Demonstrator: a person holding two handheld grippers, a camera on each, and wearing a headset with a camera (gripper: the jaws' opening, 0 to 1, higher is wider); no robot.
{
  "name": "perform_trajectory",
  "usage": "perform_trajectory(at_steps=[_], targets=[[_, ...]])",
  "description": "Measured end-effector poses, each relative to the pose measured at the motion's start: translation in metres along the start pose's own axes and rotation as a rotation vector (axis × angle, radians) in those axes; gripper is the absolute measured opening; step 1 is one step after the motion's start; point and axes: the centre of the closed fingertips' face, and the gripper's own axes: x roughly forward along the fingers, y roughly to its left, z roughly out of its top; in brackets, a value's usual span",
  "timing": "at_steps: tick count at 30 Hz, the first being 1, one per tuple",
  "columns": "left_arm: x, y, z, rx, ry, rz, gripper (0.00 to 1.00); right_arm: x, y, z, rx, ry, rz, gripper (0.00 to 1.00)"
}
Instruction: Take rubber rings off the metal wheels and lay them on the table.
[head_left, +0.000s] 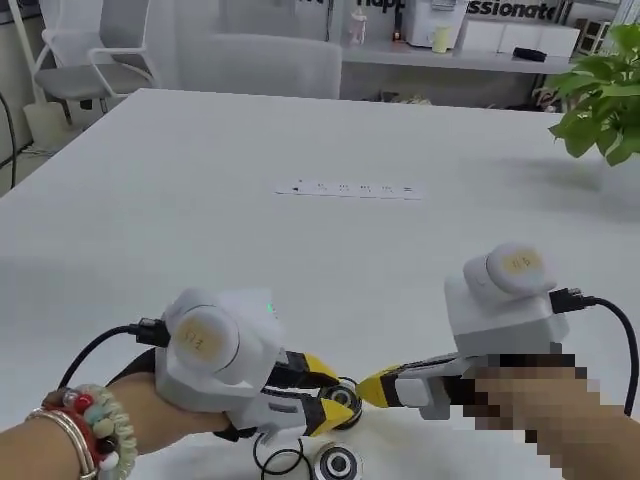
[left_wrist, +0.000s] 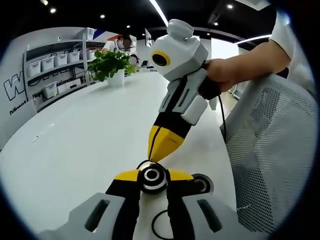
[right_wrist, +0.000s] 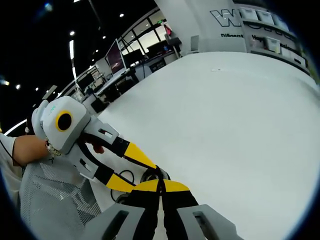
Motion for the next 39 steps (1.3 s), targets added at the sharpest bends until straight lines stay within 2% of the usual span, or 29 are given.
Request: perform_trajectory(at_steps=[4,9,13,19,22,25,28,31,35,39], targets=[[-0.002,-0.001,0.003,0.012,0.012,-0.007,0.2,-0.002,-0.002,0.003,-0.001,-0.012,-0.008,0.0],[-0.009,0.001,0.012,-0.003,-0.007,-0.007,0.35,-0.004,-0.005,0.007,0.001,-0.029,-0.019,0.0],[-0.015,0.005,0.017,-0.006,-0.007,-0.002,0.39,-0.007,-0.009,0.009,0.003,-0.041,-0.031,0.0],[-0.028,0.007,0.033,-0.019,-0.03,-0.004,0.49,-0.01,-0.009,0.014,0.013,-0.062,-0.031,0.0],[-0.036,0.005,0.045,-0.003,-0.053,-0.008,0.53,-0.01,-0.007,0.017,0.006,-0.073,-0.032,0.0],[-0.043,0.003,0.049,0.035,-0.033,-0.015,0.55,-0.011,-0.004,0.019,0.006,-0.082,-0.027,0.0],[-0.052,-0.002,0.054,0.031,-0.031,-0.028,0.62,-0.011,-0.003,0.021,0.003,-0.087,-0.022,0.0],[-0.063,-0.006,0.062,0.031,-0.06,-0.026,0.69,-0.012,-0.003,0.023,0.006,-0.095,-0.019,0.0],[-0.077,-0.008,0.06,0.041,-0.043,-0.012,0.72,-0.013,-0.002,0.024,0.01,-0.103,-0.015,0.0],[-0.095,-0.014,0.067,0.043,-0.068,0.002,0.79,-0.014,-0.001,0.026,0.014,-0.11,-0.01,0.0]])
